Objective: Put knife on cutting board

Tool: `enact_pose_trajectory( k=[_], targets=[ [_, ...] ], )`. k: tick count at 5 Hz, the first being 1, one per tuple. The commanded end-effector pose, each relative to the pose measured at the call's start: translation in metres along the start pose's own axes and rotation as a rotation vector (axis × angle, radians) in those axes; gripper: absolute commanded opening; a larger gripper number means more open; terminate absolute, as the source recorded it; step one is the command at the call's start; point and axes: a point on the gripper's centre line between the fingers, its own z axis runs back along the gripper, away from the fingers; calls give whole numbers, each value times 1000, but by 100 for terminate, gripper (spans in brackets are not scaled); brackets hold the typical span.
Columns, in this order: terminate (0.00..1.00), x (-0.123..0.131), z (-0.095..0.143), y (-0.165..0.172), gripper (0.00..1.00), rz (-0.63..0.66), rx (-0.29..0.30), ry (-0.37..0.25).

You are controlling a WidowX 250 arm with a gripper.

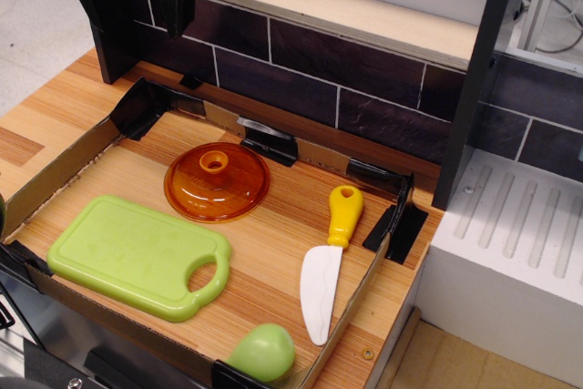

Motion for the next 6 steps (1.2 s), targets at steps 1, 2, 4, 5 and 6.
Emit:
enact_pose_trajectory(
  k=[1, 2, 4, 5, 6],
  targets=[
    [0, 0, 0, 0, 100, 0, 0, 0],
    [0, -15, -3, -21, 100, -183, -21, -88],
    [0, -19, -8, -69, 100, -68, -96, -67],
    [0, -17, -27, -99, 100, 36, -109, -28],
    [0, -22, -49, -118, 100, 57, -83, -14]
  ],
)
